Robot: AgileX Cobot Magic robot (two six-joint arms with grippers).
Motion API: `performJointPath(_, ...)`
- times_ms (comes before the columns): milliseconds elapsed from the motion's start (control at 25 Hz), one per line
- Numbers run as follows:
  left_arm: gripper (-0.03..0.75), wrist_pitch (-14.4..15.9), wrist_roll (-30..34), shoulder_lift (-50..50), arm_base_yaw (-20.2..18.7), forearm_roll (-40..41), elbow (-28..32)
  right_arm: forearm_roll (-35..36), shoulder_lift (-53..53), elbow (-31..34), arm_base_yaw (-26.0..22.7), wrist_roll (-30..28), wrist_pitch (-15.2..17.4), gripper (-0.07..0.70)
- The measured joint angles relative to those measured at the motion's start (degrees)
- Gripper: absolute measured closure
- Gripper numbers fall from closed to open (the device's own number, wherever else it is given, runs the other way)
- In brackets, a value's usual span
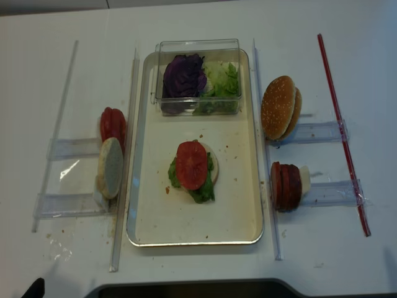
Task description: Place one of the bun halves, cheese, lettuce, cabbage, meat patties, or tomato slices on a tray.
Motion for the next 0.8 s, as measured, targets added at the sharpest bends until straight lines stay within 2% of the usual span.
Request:
performJointPath(160, 0.223, 0.0, 0.0, 0.0, 2.9, 0.0, 0.0, 0.0, 0.0, 0.0, 0.0, 0.0, 0.0, 0.057)
performJointPath(400, 0.223, 0.0, 0.0, 0.0, 10.6, 0.0, 0.0, 0.0, 0.0, 0.0, 0.0, 0.0, 0.0, 0.057)
performJointPath(800, 0.223, 0.1, 0.0, 0.0, 11.2, -0.1, 0.0, 0.0, 0.0, 0.0, 0.0, 0.0, 0.0, 0.057)
